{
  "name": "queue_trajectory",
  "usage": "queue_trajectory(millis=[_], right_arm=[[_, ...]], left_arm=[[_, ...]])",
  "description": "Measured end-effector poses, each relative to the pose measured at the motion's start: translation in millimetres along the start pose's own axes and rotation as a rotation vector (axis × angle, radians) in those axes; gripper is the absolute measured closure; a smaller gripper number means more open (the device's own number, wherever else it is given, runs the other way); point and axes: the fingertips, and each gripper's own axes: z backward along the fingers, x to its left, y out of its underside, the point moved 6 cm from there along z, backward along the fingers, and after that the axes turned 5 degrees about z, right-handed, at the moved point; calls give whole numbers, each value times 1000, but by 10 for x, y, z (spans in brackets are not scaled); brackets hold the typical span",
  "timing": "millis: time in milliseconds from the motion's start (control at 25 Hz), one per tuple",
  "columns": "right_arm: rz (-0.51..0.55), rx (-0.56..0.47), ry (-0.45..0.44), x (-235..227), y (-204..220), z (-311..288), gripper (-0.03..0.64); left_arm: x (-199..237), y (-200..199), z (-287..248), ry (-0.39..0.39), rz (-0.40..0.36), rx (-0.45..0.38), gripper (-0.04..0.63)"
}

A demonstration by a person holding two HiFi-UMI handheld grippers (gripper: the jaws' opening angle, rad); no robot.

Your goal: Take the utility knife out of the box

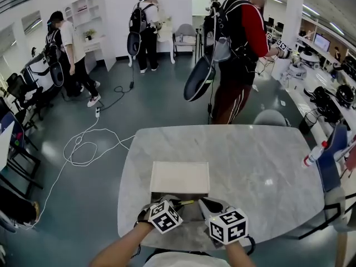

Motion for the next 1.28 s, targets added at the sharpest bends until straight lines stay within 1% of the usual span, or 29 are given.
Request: queue_trajectory(millis=[80,320,520,840,1280], right_arm=[[9,6,-16,-38,10,6,612],[29,20,-55,-124,54,32,612],[35,22,-65,-143,76,23,612],[20,9,-51,-198,73,63,612],[7,6,-32,-114,29,-18,612]], left_arm=[[-9,-1,-42,-11,-7,14,538],[-5,36,-151,-49,-42,69,526],[17,65,-232,-53,-35,91,508],[-25,127,-306,-21,-51,146,494],[61,144,-295,34,7,147,494]])
